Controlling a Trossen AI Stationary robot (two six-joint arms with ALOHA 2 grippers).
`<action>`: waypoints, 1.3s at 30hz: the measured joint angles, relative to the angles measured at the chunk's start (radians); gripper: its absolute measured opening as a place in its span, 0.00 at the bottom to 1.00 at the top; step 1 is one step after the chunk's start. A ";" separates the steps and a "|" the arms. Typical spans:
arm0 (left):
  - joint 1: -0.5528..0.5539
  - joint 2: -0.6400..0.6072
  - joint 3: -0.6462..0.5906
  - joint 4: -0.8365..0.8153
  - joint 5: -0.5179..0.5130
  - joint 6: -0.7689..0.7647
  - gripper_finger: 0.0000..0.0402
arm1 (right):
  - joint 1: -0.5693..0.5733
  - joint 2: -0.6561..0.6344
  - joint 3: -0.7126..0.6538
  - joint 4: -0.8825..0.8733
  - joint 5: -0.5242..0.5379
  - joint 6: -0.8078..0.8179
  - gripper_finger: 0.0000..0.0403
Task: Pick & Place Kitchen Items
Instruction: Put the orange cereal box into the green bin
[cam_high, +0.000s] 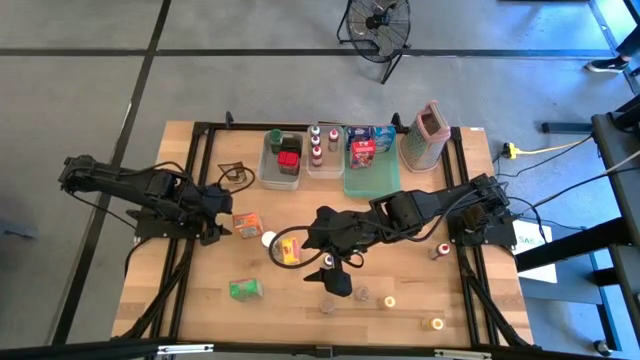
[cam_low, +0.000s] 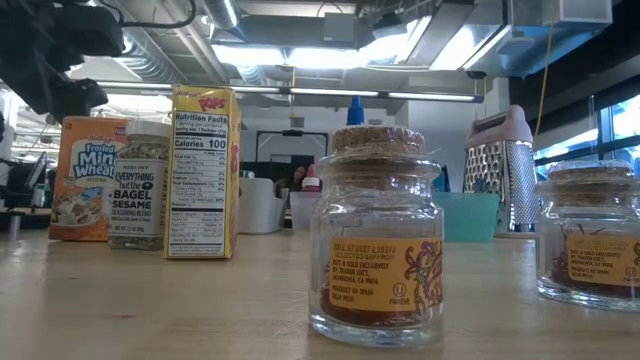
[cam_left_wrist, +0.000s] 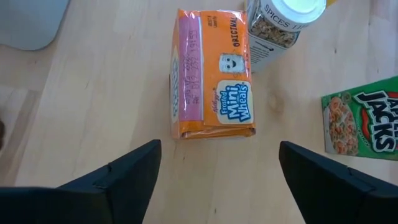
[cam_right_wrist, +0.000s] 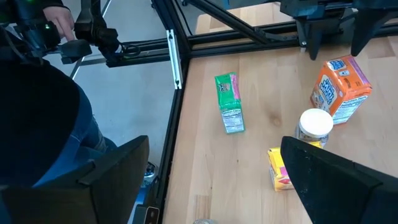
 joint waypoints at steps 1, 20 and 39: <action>0.000 0.000 0.000 0.000 0.000 0.000 0.81 | 0.000 0.000 0.000 0.000 0.000 0.000 0.91; 0.000 0.000 0.000 0.054 -0.079 -0.062 0.96 | 0.000 0.000 0.000 0.003 0.002 0.000 0.91; 0.000 0.063 0.000 0.054 -0.081 -0.068 0.97 | 0.000 0.000 0.000 0.003 0.002 0.000 0.91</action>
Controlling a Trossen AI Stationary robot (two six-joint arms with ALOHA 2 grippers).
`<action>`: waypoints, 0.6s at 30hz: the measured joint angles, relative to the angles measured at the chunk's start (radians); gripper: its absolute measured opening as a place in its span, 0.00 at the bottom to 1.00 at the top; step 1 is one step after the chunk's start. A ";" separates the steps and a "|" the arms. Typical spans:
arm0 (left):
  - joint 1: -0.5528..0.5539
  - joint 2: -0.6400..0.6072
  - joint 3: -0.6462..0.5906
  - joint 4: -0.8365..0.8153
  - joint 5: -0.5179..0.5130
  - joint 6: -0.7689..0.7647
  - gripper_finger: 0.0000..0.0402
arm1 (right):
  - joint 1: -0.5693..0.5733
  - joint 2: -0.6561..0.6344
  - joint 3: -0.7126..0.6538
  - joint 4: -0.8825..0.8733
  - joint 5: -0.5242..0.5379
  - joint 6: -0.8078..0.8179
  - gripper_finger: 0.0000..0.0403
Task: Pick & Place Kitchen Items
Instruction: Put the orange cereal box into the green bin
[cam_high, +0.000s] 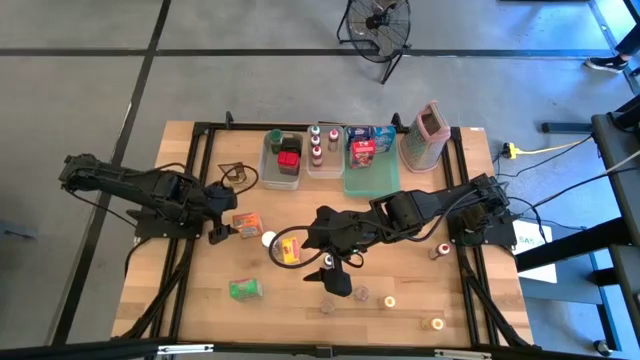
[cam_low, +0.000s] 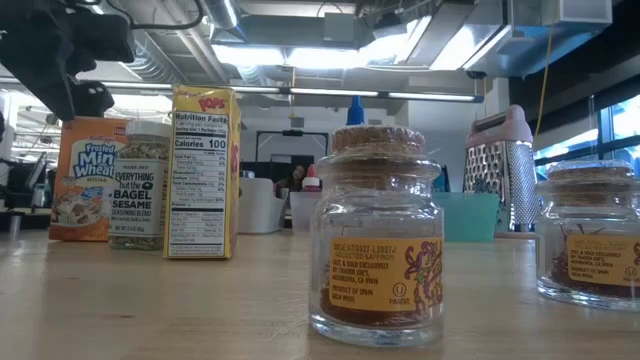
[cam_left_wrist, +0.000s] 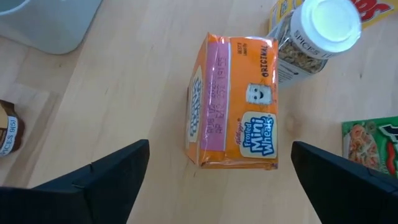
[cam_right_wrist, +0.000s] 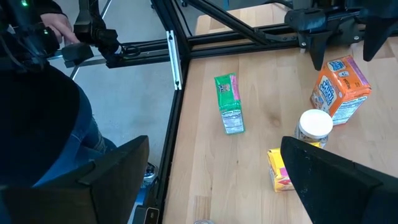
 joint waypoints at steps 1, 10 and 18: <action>0.000 0.005 0.000 0.001 0.000 0.000 0.97 | 0.000 0.000 0.000 0.000 0.000 0.000 0.91; -0.001 0.048 0.000 0.059 -0.002 0.010 0.97 | 0.001 0.000 0.000 -0.003 -0.003 0.000 0.91; -0.001 0.085 0.000 0.074 -0.008 0.017 0.97 | 0.003 0.000 0.000 -0.003 -0.003 0.000 0.91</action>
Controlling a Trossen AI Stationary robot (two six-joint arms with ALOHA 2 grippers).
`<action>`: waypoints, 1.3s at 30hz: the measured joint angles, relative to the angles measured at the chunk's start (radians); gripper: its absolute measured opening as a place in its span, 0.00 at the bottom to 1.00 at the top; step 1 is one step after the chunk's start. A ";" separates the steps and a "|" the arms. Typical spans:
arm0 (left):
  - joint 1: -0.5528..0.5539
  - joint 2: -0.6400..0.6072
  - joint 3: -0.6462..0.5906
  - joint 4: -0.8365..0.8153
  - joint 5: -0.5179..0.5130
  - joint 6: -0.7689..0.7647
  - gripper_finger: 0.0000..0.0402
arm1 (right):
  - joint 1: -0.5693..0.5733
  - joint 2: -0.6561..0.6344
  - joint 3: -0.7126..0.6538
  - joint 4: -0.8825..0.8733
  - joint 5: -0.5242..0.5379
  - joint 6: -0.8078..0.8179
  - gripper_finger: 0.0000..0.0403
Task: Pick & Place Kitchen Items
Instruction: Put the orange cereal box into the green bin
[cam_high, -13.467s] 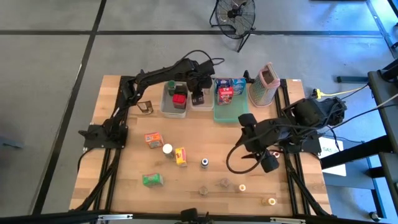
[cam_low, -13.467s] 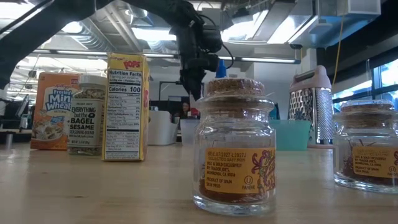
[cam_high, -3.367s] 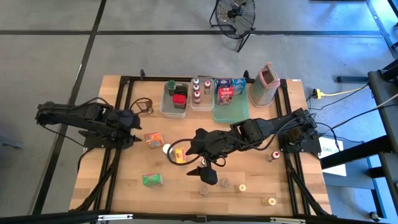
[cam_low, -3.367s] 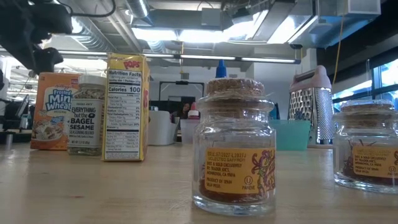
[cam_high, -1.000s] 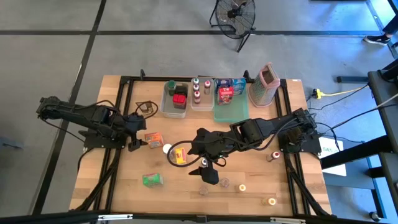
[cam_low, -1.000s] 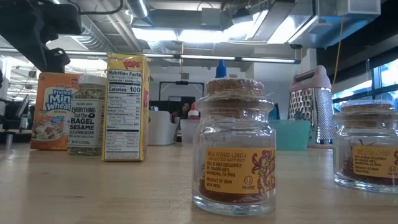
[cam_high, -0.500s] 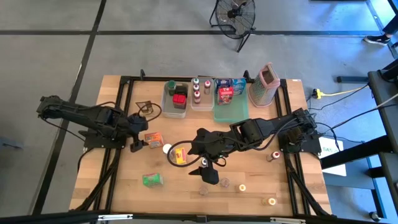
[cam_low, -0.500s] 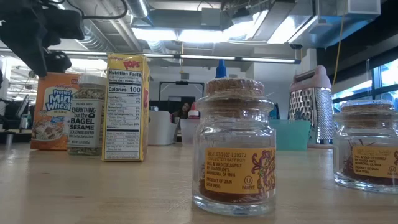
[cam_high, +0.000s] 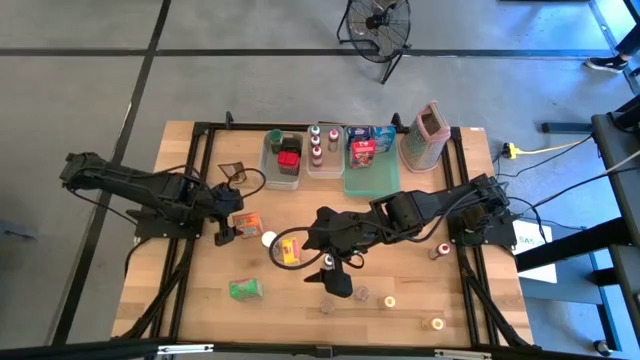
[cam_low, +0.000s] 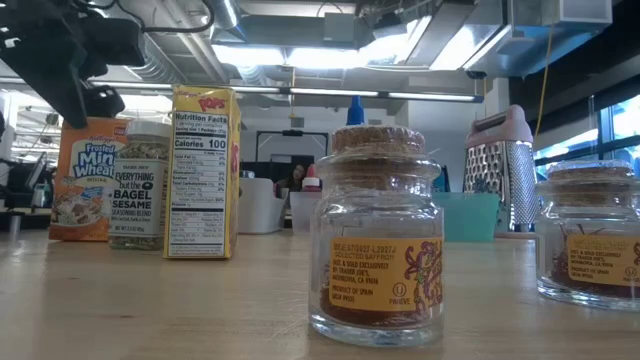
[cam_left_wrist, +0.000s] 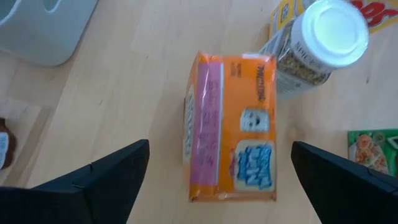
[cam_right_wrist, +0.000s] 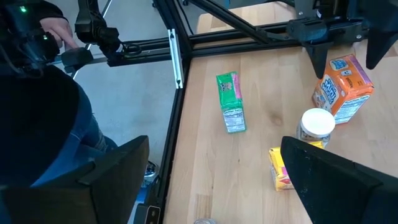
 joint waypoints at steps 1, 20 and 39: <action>0.000 0.006 0.000 0.011 0.000 0.000 0.97 | 0.000 0.000 0.000 0.000 0.000 0.000 0.91; 0.000 0.113 0.000 0.037 -0.008 0.022 0.97 | 0.000 0.000 0.000 0.003 0.000 0.000 0.91; 0.000 0.162 0.000 0.077 0.000 -0.050 0.97 | -0.009 0.000 0.000 -0.029 -0.066 -0.091 0.91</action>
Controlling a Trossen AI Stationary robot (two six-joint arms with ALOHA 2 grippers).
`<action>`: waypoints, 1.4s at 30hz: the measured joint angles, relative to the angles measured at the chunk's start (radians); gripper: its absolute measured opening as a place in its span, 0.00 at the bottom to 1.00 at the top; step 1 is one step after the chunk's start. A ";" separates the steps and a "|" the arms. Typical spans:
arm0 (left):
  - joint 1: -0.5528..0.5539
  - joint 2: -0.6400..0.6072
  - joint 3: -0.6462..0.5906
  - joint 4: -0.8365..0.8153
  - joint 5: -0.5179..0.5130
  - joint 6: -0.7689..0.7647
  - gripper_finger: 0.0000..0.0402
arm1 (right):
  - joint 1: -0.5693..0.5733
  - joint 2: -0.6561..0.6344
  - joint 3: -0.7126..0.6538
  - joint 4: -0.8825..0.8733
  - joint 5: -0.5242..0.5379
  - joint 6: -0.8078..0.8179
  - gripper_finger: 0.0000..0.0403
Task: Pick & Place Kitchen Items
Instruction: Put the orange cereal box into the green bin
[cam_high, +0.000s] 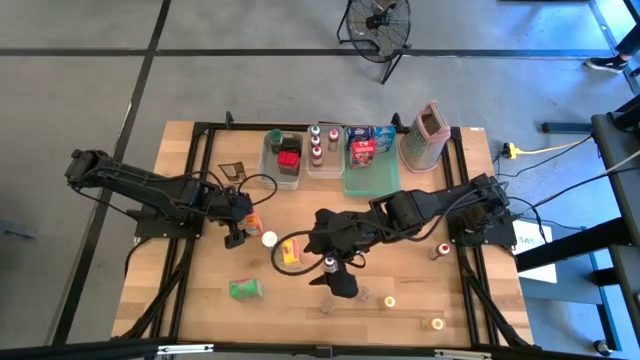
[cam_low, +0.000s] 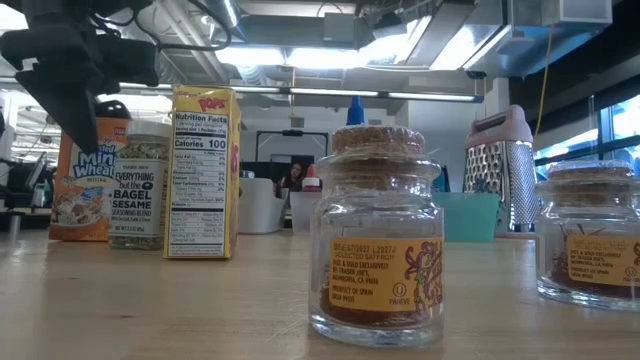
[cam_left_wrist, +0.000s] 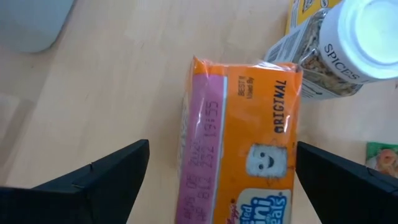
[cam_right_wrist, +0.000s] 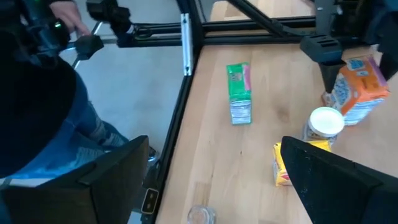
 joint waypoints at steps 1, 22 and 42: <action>0.000 0.000 0.000 0.000 0.002 -0.005 0.97 | -0.003 0.000 0.000 0.000 -0.008 -0.007 0.91; 0.000 0.000 0.000 0.001 0.002 -0.019 0.97 | -0.026 0.000 0.000 -0.023 -0.096 -0.052 0.91; 0.000 0.110 0.000 0.005 -0.025 -0.008 0.97 | -0.022 0.000 0.000 -0.042 -0.135 -0.048 0.91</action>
